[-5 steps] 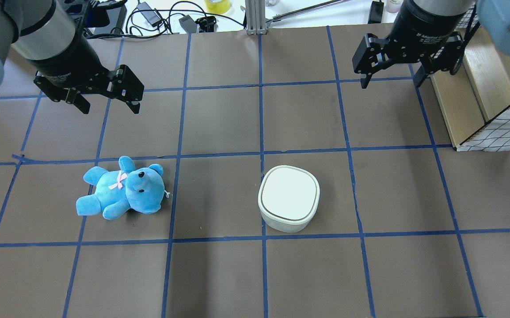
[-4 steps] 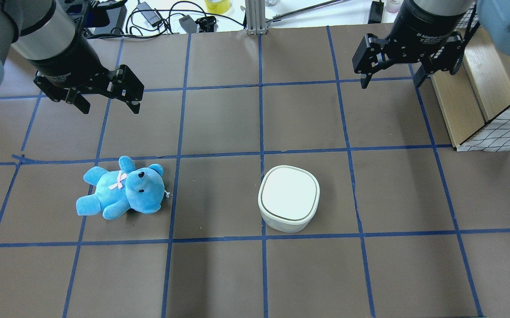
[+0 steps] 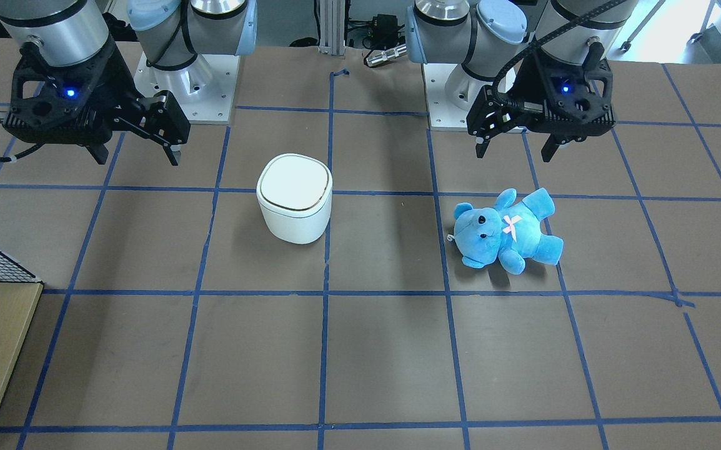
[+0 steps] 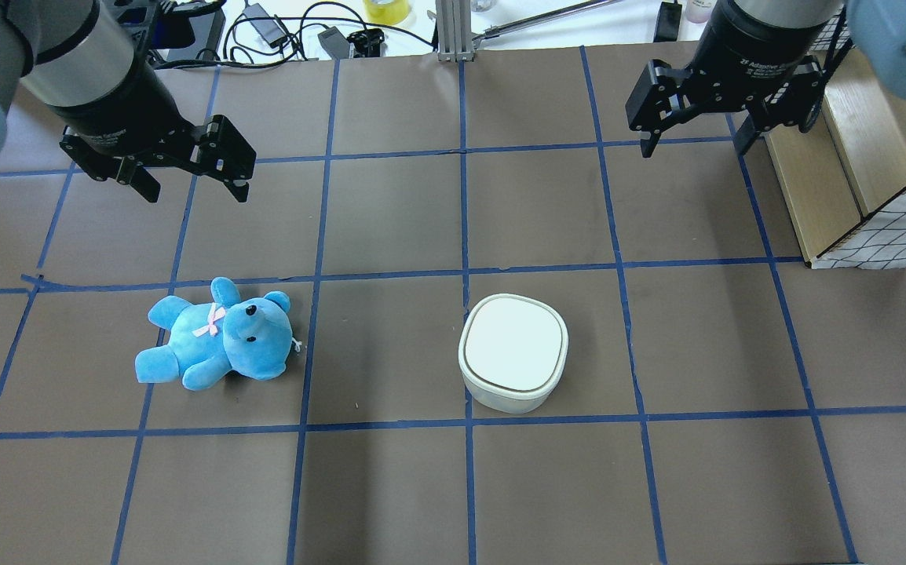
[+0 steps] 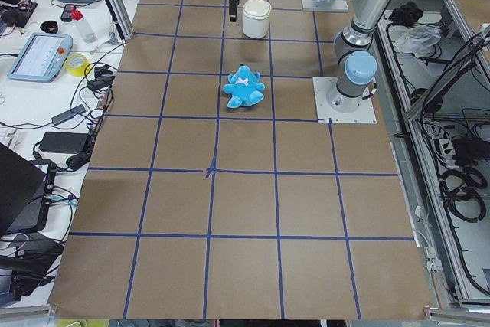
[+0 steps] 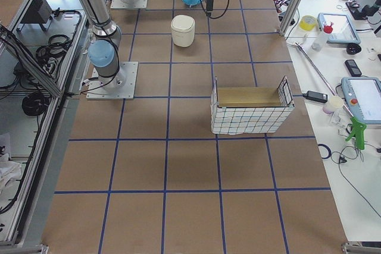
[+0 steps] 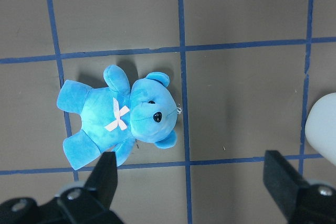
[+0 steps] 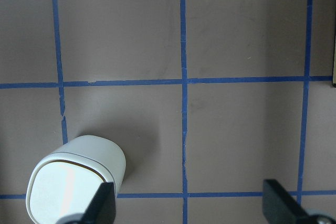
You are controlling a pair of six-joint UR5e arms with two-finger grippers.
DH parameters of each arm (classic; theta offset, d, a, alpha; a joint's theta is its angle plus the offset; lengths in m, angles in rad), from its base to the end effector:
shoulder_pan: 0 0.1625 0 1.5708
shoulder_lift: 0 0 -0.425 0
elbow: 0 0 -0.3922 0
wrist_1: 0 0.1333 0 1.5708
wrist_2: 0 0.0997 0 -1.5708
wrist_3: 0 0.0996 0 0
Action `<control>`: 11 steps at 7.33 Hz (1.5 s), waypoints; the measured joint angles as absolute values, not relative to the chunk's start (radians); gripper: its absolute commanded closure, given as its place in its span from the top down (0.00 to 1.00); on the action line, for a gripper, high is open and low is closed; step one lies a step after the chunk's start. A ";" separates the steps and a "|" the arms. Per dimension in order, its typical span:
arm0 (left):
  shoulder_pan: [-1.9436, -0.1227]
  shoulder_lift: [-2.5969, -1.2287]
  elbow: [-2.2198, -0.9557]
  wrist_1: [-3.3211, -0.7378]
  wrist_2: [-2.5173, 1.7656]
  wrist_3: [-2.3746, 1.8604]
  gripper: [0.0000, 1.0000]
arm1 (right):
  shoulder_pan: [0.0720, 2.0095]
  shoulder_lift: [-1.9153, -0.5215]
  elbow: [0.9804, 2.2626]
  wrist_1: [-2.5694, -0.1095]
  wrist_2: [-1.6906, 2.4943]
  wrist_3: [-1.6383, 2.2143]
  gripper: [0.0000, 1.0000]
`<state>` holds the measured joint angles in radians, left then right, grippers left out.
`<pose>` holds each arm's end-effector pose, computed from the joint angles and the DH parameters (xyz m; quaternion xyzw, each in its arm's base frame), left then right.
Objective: Open trash can with right arm
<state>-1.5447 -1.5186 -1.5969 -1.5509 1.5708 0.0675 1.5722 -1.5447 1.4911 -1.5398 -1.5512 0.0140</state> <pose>-0.1209 -0.4774 0.5022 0.0207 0.9995 -0.0230 0.0011 0.1360 -0.5045 0.5111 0.0062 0.9999 -0.0112 0.0099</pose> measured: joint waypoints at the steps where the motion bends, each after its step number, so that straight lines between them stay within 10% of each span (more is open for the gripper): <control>1: -1.545 -1.519 -1.597 -1.551 1.570 0.068 1.00 | 1.572 -1.545 1.491 -1.540 -1.551 0.013 1.00; 7: -1.545 -1.519 -1.597 -1.551 1.571 0.067 1.00 | 1.573 -1.545 1.491 -1.541 -1.550 0.016 0.91; 10: -1.545 -1.519 -1.597 -1.551 1.571 0.067 1.00 | 1.608 -1.547 1.492 -1.555 -1.539 0.125 0.06; 11: -1.545 -1.519 -1.597 -1.551 1.570 0.067 1.00 | 1.650 -1.544 1.492 -1.556 -1.538 0.192 0.00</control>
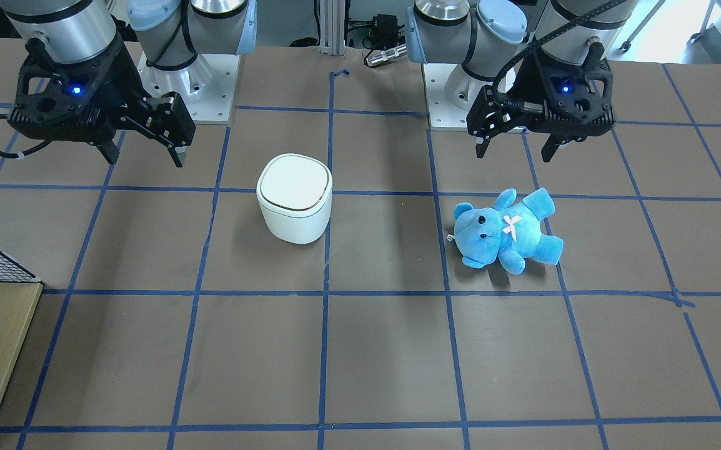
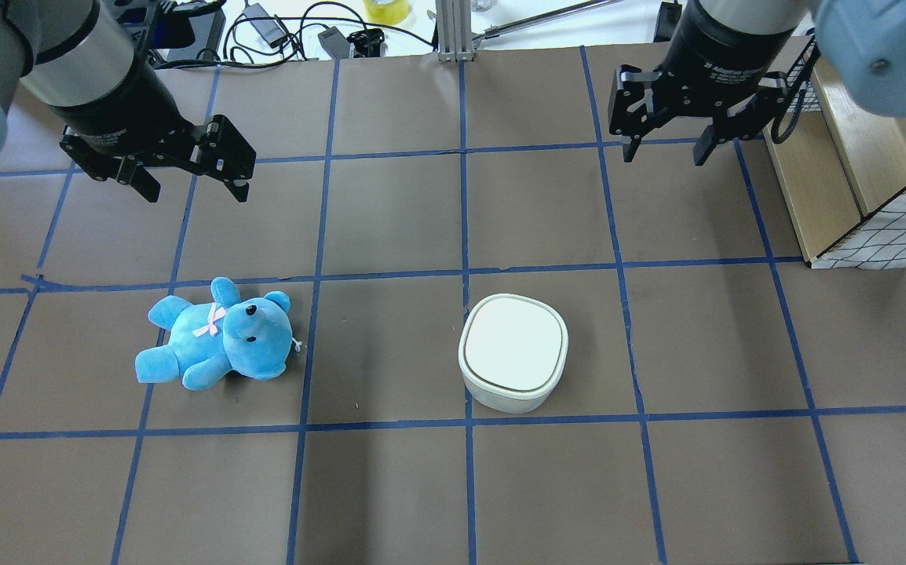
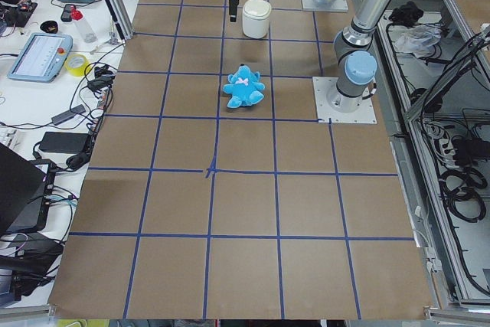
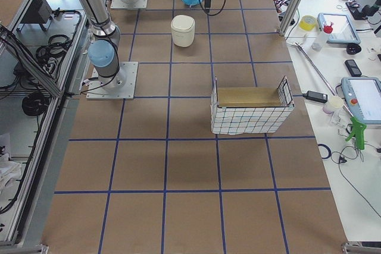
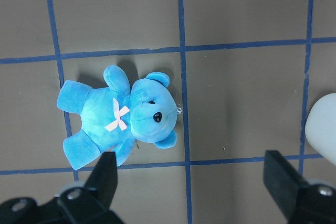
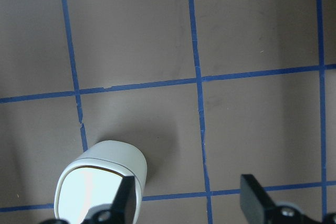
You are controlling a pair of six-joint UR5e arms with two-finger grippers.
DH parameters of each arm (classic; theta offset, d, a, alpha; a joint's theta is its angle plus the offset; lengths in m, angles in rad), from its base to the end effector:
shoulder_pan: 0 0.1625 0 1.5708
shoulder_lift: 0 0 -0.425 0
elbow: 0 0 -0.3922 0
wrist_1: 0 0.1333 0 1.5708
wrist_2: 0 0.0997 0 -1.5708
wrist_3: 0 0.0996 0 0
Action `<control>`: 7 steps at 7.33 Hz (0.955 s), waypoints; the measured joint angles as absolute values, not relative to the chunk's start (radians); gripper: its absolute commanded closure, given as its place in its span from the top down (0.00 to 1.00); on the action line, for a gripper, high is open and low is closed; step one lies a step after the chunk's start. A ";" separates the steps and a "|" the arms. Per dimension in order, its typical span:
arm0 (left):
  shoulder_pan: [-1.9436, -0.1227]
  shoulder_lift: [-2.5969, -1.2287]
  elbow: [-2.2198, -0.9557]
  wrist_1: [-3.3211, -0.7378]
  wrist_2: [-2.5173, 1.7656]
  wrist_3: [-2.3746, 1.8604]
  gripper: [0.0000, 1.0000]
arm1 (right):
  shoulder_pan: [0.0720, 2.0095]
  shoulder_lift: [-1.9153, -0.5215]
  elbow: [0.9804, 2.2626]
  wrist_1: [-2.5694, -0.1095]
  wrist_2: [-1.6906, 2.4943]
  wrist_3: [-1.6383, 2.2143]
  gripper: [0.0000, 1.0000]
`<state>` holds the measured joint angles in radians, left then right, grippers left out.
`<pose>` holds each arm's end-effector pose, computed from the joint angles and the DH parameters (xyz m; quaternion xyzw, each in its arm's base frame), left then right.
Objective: Open trash can with right arm
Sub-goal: 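Move the right gripper down over the white trash can lid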
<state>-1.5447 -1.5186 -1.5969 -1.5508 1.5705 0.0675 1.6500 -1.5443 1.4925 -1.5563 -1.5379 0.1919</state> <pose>-0.1209 -0.4774 0.5023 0.0207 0.9995 -0.0230 0.0009 0.1762 -0.4939 0.5119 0.0560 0.9981 -0.0163 0.0188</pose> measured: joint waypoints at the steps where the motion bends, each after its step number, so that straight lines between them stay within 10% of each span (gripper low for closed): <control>1: -1.545 -1.519 -1.597 -1.551 1.570 0.067 1.00 | 1.699 -1.538 1.493 -1.557 -1.537 0.269 0.00; 7: -1.545 -1.519 -1.597 -1.551 1.571 0.067 1.00 | 1.877 -1.482 1.608 -1.573 -1.461 0.437 0.00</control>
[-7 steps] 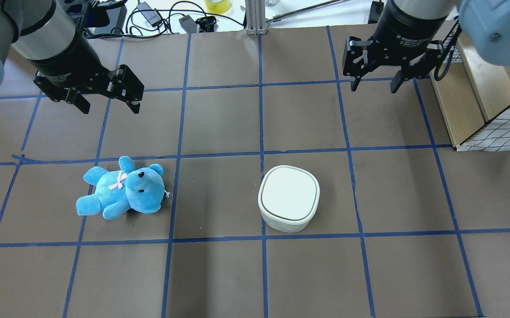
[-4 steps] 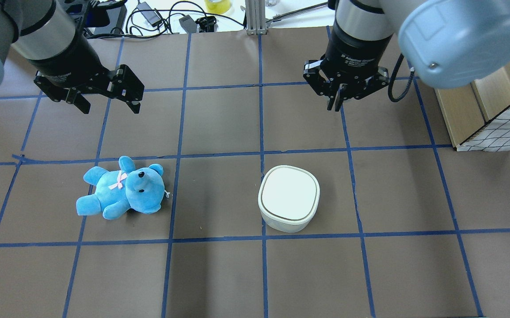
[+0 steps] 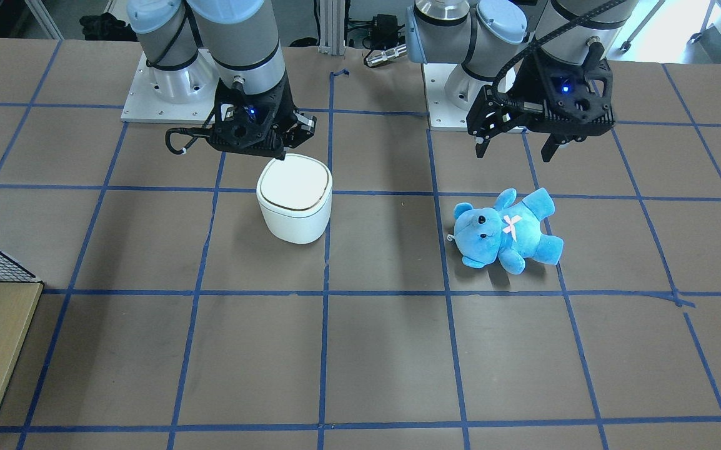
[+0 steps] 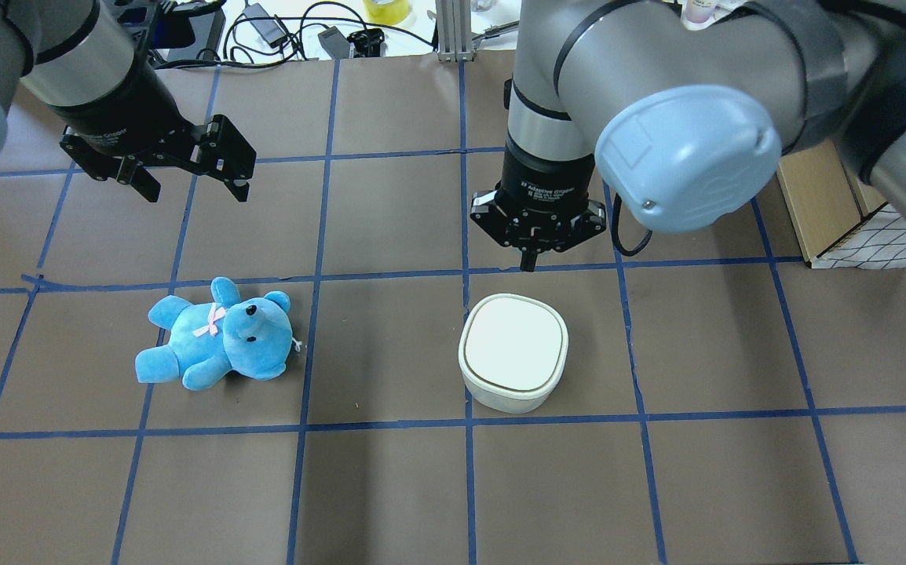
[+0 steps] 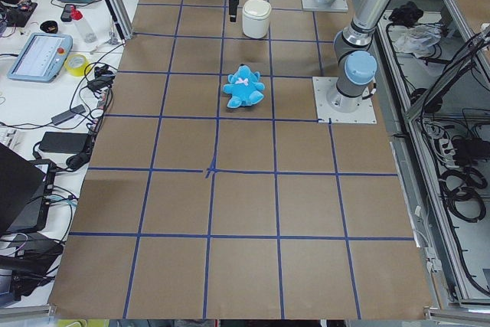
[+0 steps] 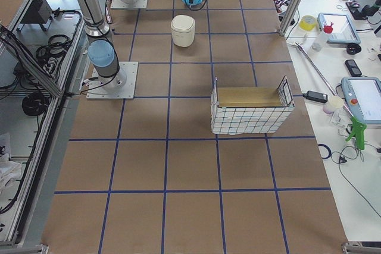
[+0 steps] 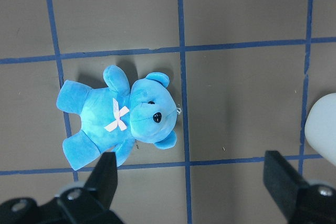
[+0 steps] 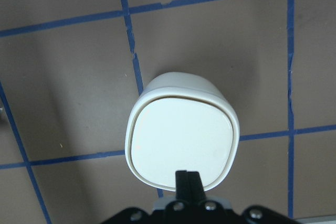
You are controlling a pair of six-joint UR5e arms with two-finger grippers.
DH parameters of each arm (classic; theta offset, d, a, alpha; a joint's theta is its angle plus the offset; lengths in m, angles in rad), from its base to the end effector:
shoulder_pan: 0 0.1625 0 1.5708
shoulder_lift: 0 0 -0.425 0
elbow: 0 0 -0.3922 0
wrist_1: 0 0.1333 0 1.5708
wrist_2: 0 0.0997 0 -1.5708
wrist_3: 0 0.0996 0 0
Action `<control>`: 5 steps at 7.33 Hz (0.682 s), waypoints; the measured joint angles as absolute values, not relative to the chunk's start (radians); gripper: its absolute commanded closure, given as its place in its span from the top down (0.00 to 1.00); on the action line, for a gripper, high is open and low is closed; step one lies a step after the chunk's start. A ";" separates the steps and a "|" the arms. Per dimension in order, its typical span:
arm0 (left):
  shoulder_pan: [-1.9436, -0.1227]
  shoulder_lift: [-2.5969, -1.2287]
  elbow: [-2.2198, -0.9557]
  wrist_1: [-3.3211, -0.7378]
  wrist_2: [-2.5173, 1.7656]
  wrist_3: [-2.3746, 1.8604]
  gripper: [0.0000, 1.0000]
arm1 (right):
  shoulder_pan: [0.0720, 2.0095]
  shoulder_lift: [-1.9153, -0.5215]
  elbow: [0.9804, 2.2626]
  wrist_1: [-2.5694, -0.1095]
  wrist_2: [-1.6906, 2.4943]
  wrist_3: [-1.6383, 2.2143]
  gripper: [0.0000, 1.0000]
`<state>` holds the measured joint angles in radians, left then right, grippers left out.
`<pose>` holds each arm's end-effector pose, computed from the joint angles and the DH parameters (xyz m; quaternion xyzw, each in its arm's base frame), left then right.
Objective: Open trash can with right arm
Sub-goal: 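Move the right gripper down over the white trash can lid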
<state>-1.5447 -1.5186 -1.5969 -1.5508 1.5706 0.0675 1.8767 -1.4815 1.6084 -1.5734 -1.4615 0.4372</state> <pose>-0.1209 -0.4774 0.5023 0.0207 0.9995 -0.0230 0.0010 0.2921 -0.4463 0.4256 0.0688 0.9942 0.0776 0.0283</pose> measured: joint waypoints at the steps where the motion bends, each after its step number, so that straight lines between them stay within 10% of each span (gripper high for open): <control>1: -1.545 -1.519 -1.597 -1.551 1.571 0.067 1.00 | 1.879 -1.480 1.652 -1.592 -1.446 0.432 0.00; 5: -1.545 -1.519 -1.597 -1.551 1.571 0.067 1.00 | 1.880 -1.466 1.821 -1.708 -1.426 0.389 0.00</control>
<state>-1.5447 -1.5186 -1.5969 -1.5509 1.5708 0.0675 1.8805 -1.4663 1.8210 -1.7077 -1.4259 0.3891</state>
